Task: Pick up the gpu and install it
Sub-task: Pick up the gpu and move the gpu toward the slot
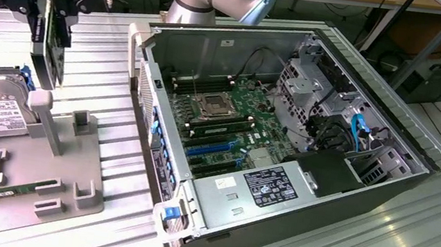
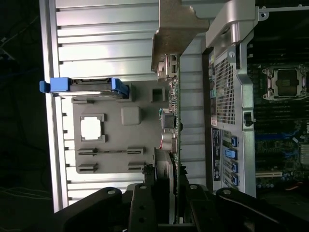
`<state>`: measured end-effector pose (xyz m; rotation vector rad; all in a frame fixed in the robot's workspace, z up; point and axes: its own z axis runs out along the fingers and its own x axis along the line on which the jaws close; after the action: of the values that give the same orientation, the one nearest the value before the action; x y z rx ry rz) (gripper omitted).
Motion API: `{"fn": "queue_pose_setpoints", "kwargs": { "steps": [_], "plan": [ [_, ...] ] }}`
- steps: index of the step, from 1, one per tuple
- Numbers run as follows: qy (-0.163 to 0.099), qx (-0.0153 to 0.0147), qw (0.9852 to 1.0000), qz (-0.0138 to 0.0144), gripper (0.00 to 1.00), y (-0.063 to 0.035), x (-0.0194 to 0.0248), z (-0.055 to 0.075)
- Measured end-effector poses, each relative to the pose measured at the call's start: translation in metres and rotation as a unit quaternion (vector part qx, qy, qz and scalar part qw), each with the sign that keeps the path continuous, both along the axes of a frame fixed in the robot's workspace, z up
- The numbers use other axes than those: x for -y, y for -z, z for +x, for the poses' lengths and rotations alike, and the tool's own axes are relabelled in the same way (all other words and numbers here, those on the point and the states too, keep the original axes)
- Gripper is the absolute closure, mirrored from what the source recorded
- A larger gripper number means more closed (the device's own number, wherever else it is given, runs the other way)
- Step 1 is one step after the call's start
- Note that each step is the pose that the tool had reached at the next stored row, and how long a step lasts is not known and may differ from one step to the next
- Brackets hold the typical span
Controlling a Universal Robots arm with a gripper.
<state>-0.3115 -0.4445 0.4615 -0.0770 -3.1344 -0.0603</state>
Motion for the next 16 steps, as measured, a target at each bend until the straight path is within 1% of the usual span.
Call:
{"fn": "queue_pose_setpoints", "kwargs": {
  "steps": [3, 16],
  "plan": [
    [0.0, 0.0, 1.0, 0.0004, 0.72, -0.0023, 0.0, 0.0],
    [0.0, 0.0, 1.0, 0.0004, 0.72, -0.0173, 0.0, 0.0]
  ]
}}
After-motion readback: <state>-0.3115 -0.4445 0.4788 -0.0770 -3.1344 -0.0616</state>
